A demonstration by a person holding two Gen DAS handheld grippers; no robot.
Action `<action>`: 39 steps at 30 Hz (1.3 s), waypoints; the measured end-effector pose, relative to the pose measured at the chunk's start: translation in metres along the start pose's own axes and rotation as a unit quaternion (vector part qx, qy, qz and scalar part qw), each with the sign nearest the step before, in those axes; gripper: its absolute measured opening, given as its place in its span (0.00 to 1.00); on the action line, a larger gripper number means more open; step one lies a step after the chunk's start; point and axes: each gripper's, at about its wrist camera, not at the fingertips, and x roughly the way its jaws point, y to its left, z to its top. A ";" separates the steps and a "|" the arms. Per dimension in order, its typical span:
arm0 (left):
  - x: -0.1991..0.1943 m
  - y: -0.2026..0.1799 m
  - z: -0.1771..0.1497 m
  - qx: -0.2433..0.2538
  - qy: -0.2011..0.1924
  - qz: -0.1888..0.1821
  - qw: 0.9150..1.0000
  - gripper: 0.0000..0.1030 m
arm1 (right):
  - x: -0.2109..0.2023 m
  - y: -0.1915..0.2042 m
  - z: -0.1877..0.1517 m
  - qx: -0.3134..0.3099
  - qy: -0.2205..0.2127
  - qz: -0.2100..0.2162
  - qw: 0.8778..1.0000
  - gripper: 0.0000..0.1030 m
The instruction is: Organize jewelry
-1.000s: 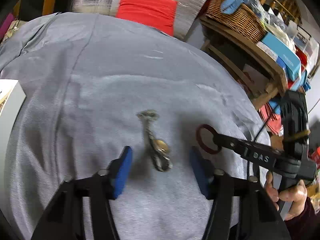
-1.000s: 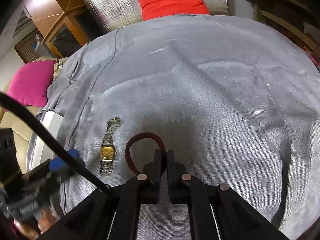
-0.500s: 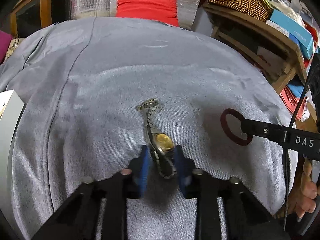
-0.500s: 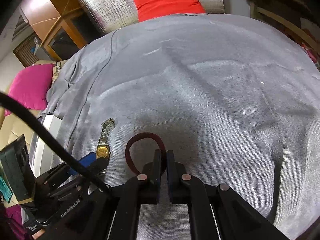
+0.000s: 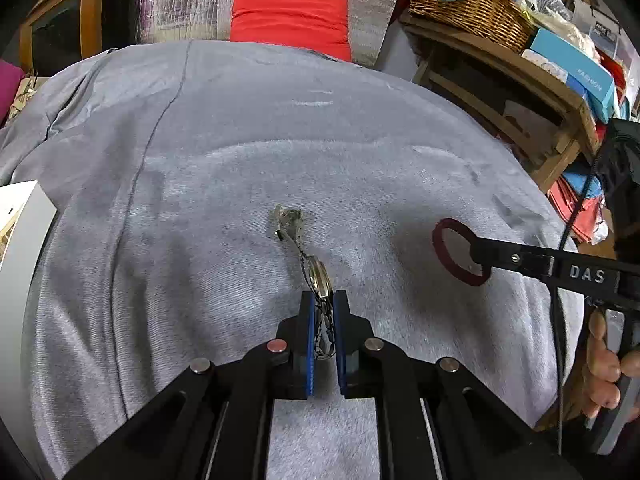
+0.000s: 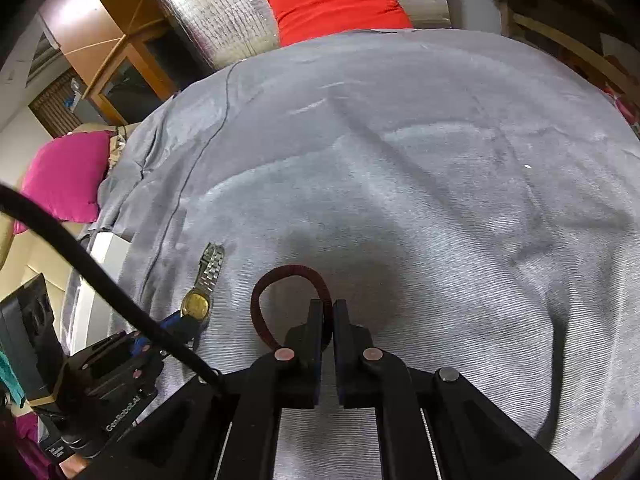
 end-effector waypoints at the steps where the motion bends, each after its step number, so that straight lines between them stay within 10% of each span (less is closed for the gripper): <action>1: -0.002 0.002 -0.001 -0.002 0.000 -0.004 1.000 0.09 | 0.000 0.002 0.000 -0.001 0.000 0.002 1.000 0.05; 12: -0.005 0.015 -0.013 0.008 0.028 -0.002 1.000 0.10 | 0.019 0.018 -0.005 -0.028 0.032 -0.006 0.999 0.05; 19: -0.005 0.008 -0.021 0.024 0.041 -0.014 0.999 0.43 | 0.029 0.021 -0.008 -0.039 0.048 -0.009 0.998 0.05; 23: -0.002 0.008 -0.022 0.027 0.037 -0.006 0.999 0.43 | 0.032 0.021 -0.009 -0.037 0.056 -0.008 0.998 0.06; 29: 0.000 0.006 -0.021 0.037 0.029 0.012 0.999 0.13 | 0.033 0.020 -0.010 -0.041 0.064 -0.003 0.997 0.07; 39: -0.021 0.014 -0.009 0.005 -0.009 -0.005 1.000 0.13 | 0.020 0.037 -0.012 -0.088 0.014 -0.023 0.996 0.05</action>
